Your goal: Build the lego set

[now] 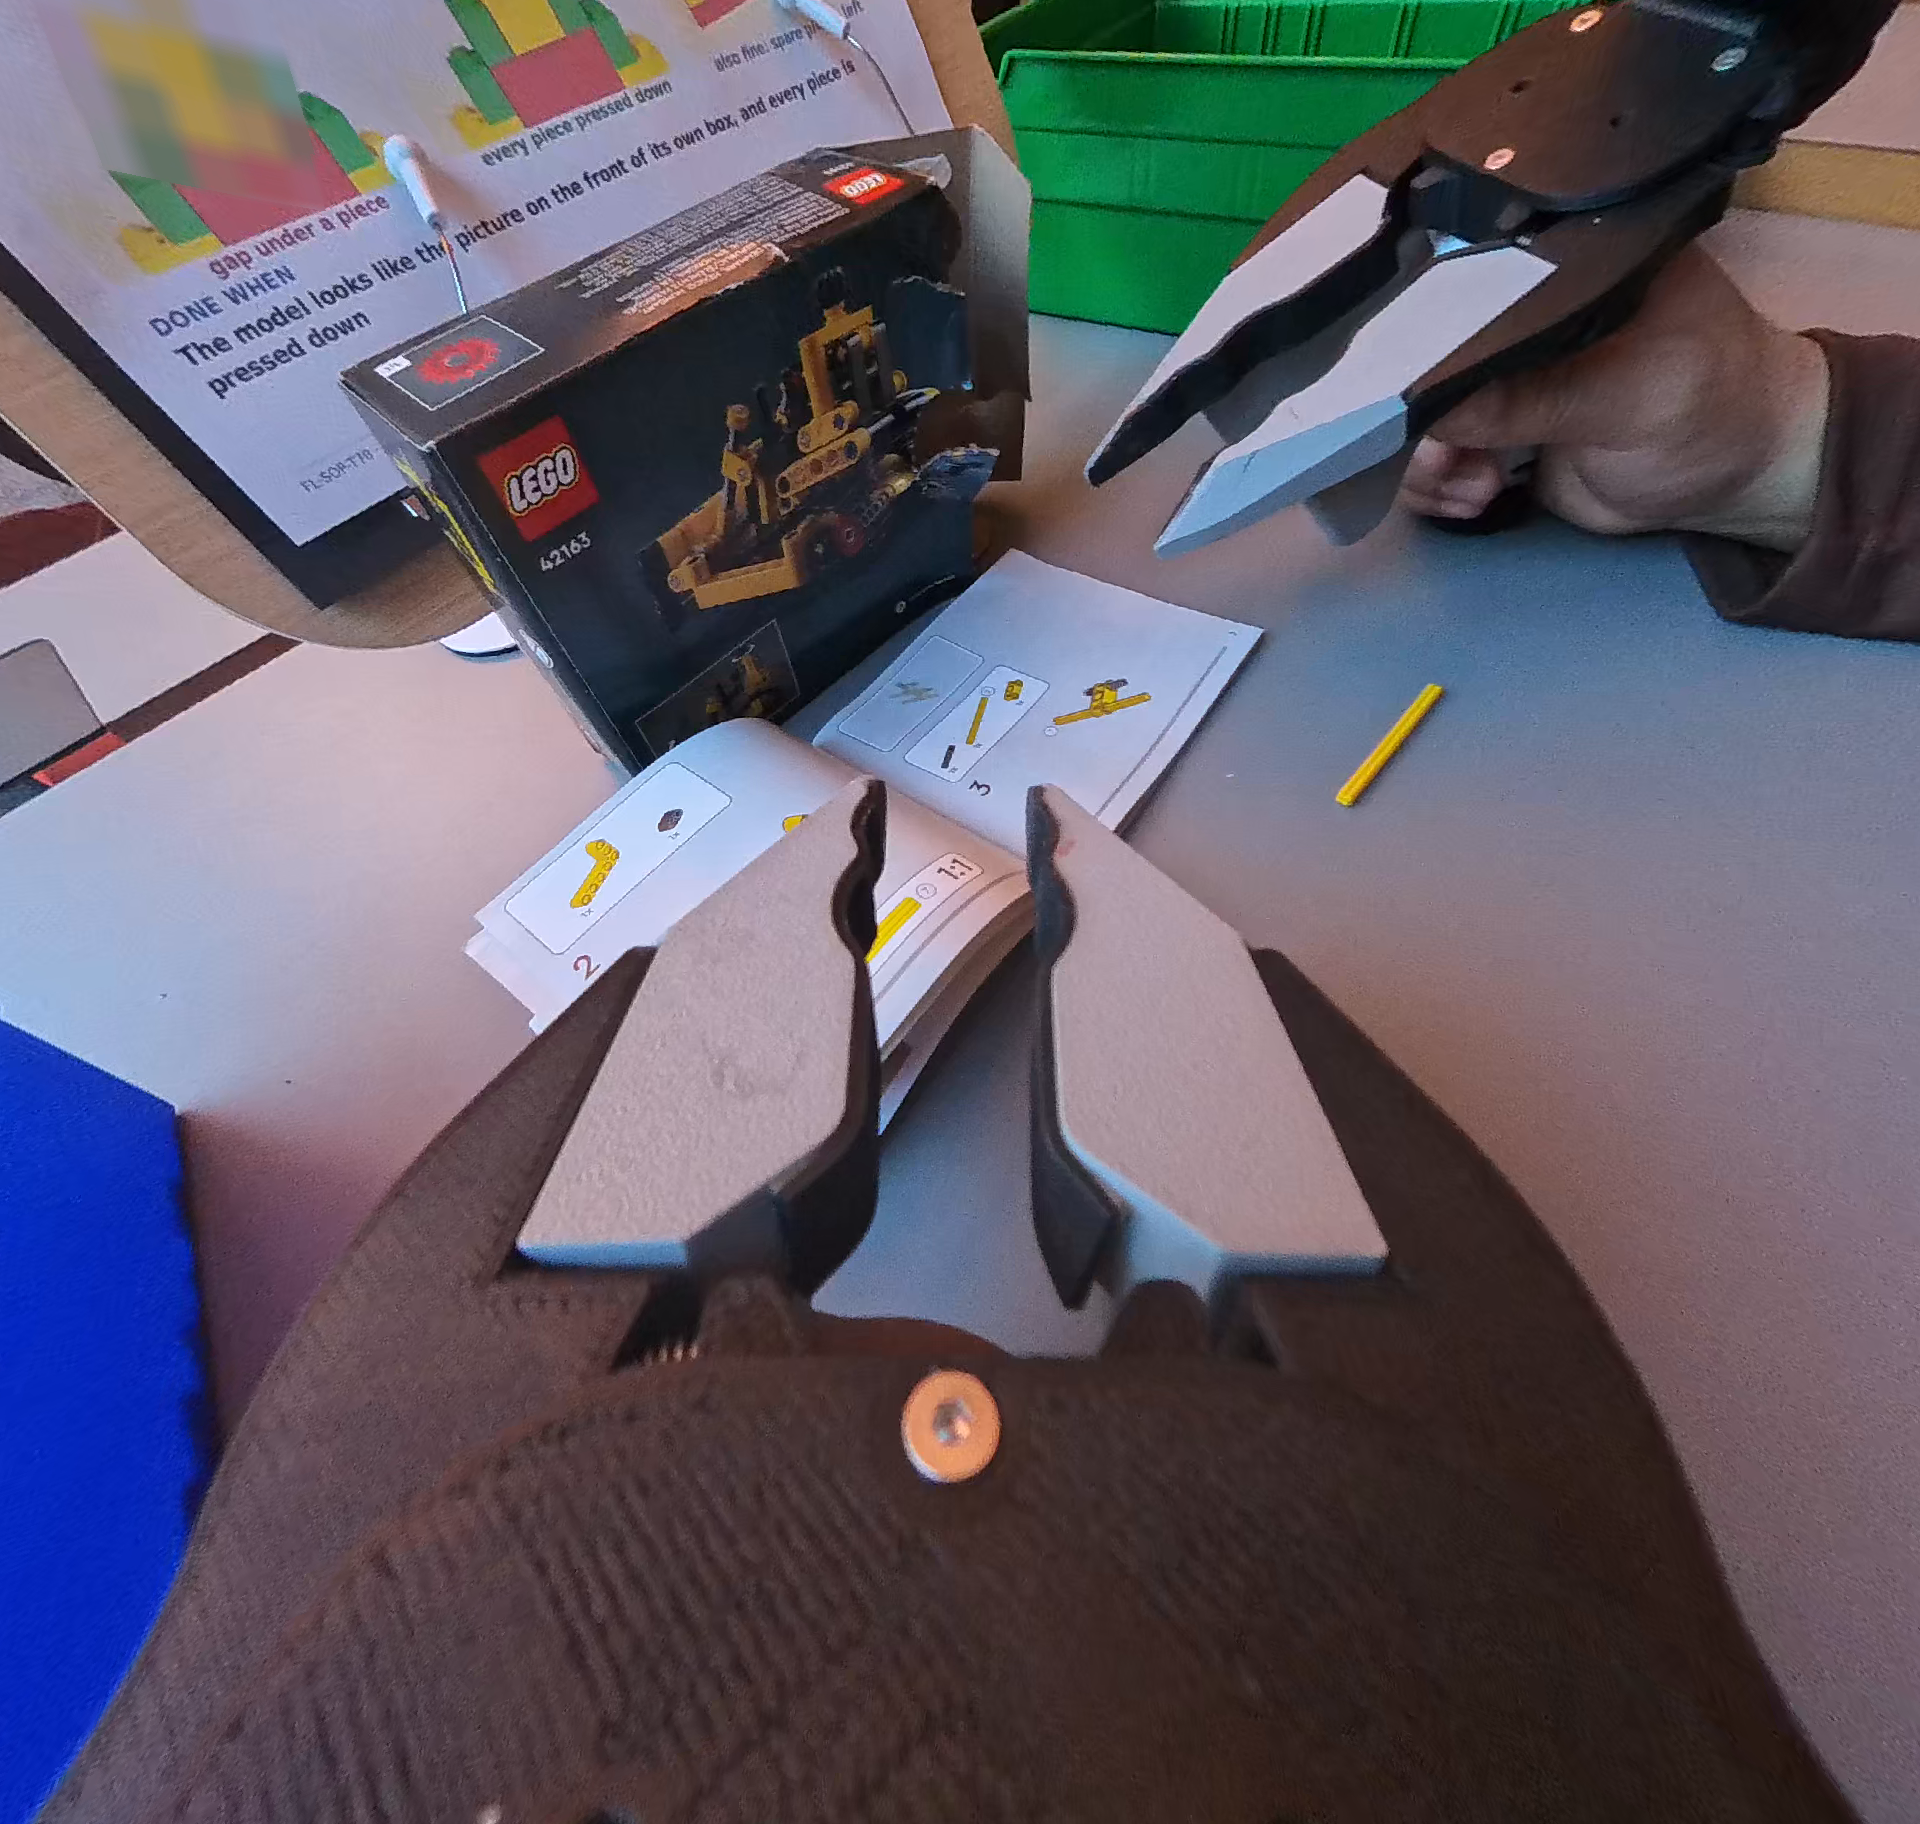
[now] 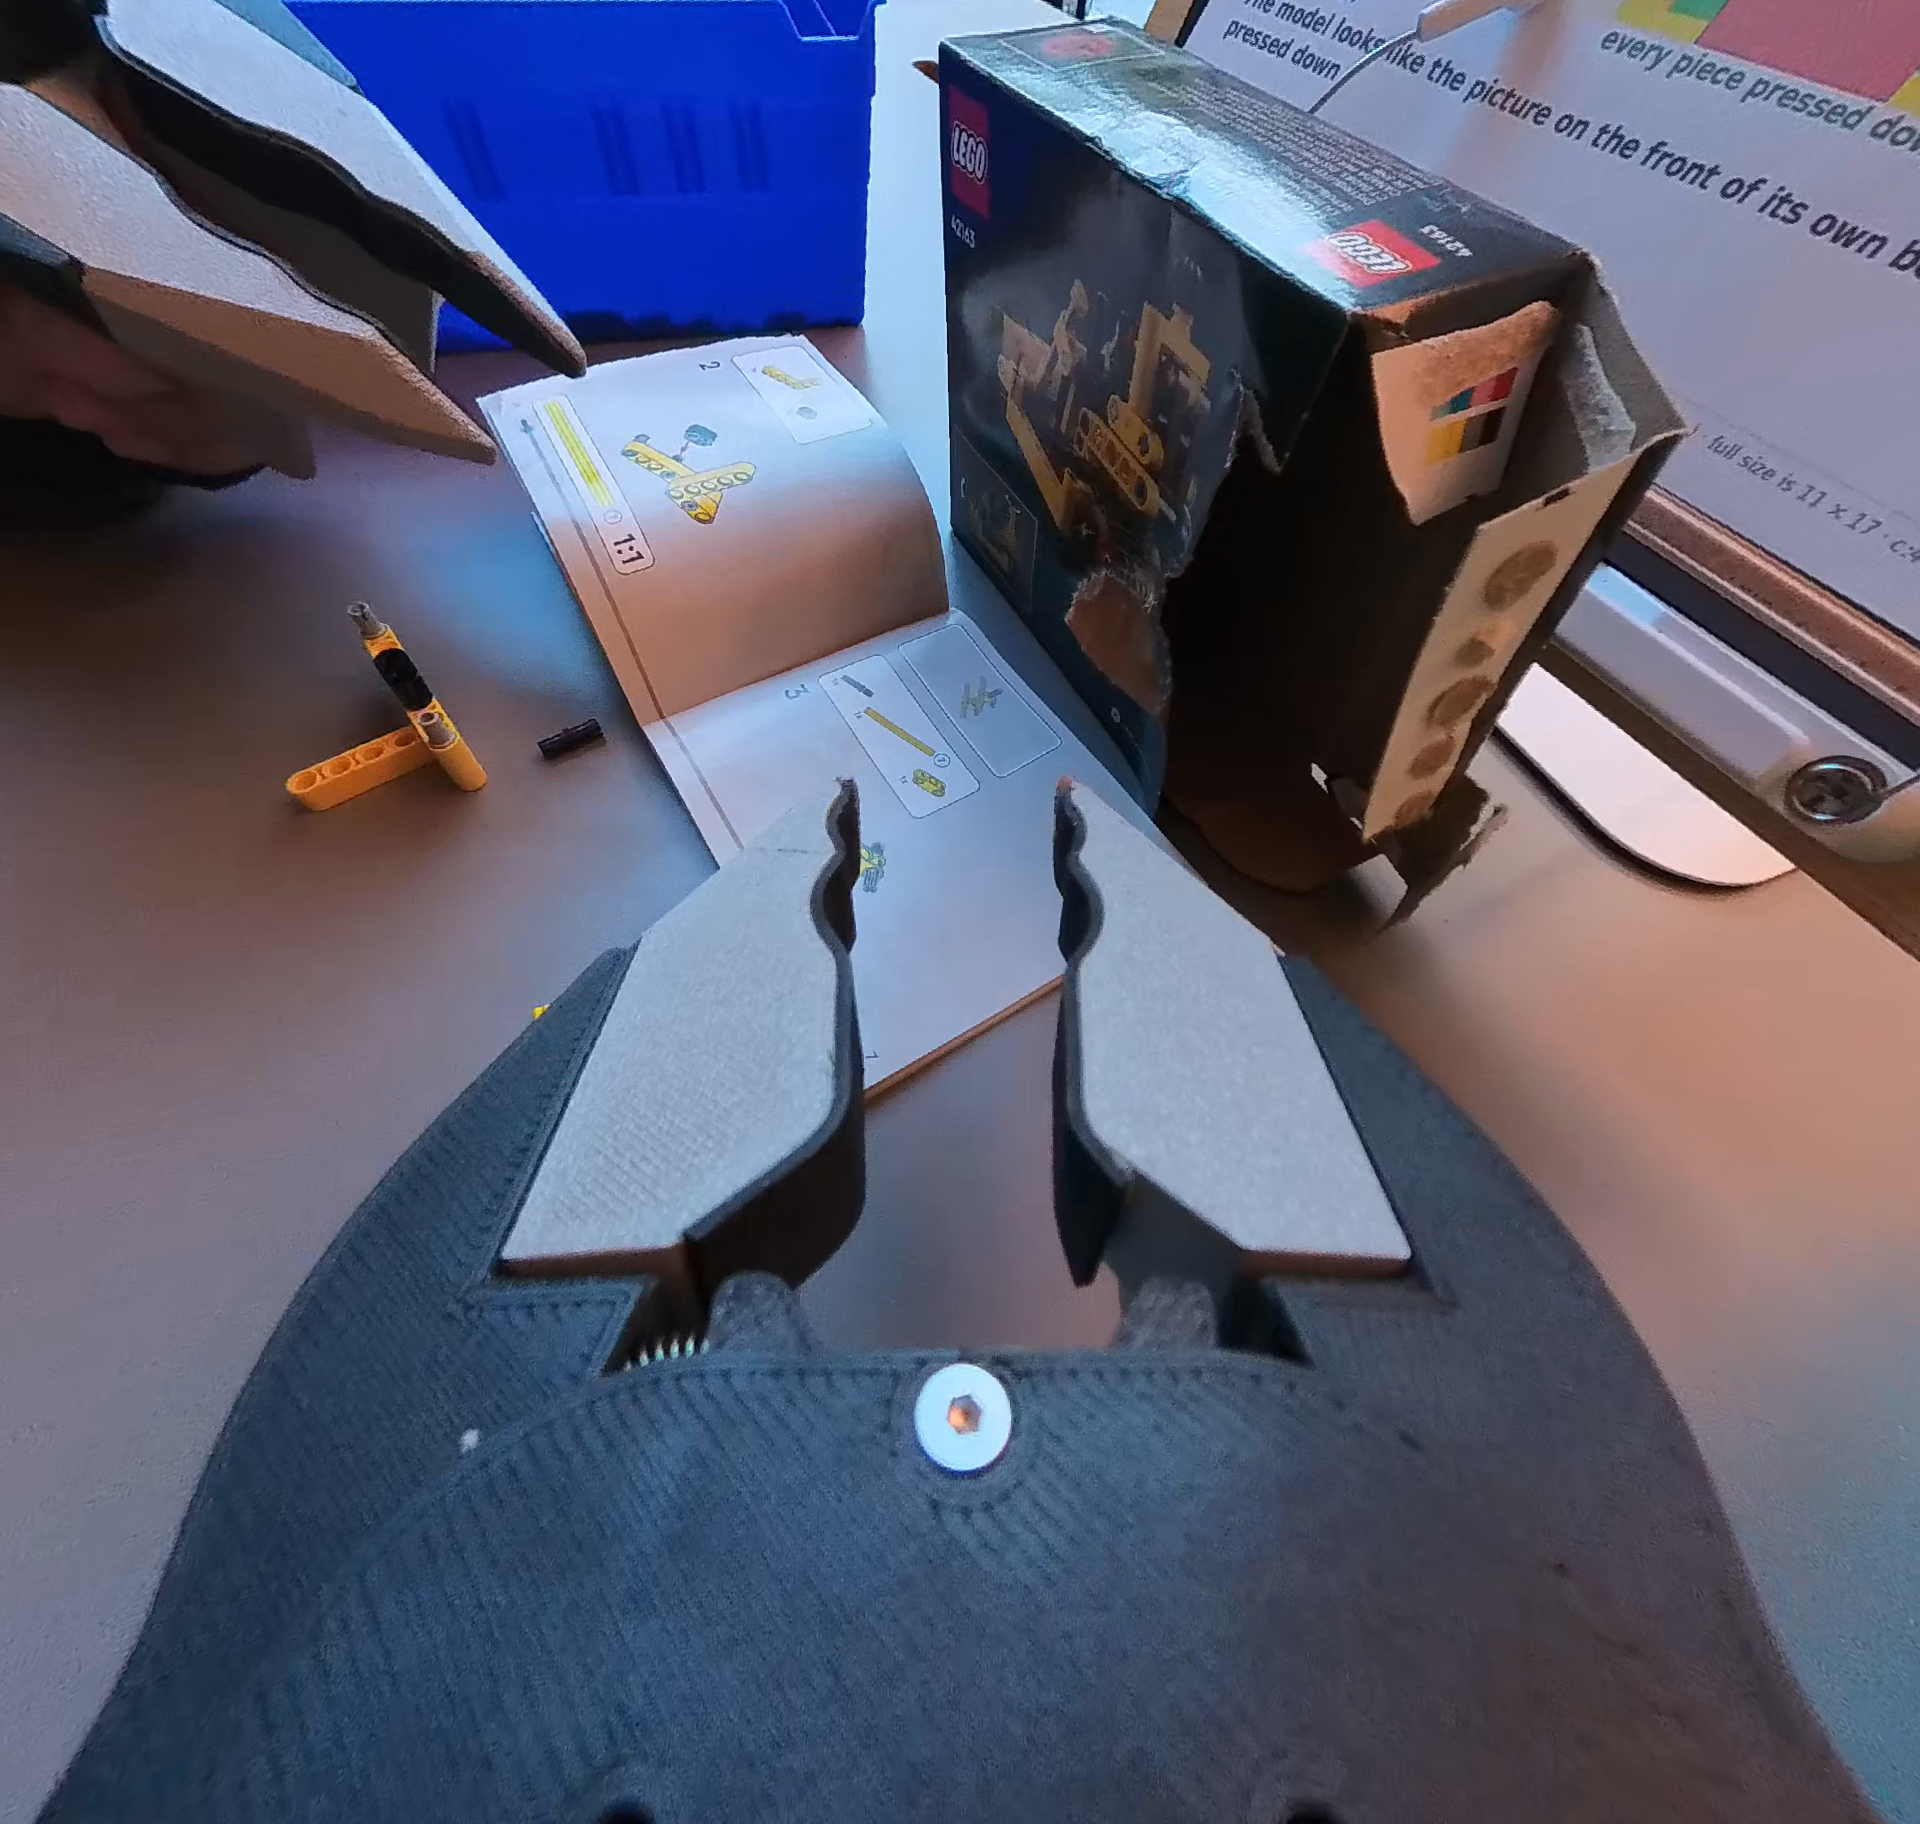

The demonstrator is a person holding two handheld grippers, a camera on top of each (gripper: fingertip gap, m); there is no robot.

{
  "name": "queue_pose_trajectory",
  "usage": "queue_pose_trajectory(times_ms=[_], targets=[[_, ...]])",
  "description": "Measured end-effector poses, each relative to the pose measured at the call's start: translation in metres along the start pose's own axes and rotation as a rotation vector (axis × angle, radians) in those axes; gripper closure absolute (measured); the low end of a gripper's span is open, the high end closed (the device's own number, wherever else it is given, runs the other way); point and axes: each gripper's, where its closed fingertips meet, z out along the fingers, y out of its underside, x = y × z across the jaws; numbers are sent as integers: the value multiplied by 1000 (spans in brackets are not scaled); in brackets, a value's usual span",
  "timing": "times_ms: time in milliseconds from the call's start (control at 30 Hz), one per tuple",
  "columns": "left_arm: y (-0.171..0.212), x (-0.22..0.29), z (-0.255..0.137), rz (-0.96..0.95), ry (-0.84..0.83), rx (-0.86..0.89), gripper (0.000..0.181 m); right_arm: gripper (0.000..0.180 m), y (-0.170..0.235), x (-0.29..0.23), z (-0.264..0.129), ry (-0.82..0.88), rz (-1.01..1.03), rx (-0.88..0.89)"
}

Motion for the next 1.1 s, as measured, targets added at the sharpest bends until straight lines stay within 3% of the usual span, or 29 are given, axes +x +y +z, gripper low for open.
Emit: queue_pose_trajectory(times_ms=[700,833,933,1033,1100], targets=[[-12,3,-8,24,-9,43,157,147,1,0,1,8,-3,-7],[-50,4,-39,-48,-4,202,158,147,0,1,0,16,-7,0],[-66,4,-78,-51,-7,219,155,147,-2,1,-2,32,-24,17],[-57,-9,-127,-43,-73,138,151,147,-1,-1,-4,28,-30,15],[-28,-18,-158,-90,-96,13,145,148,-2,-1,-4,29,-31,22]])
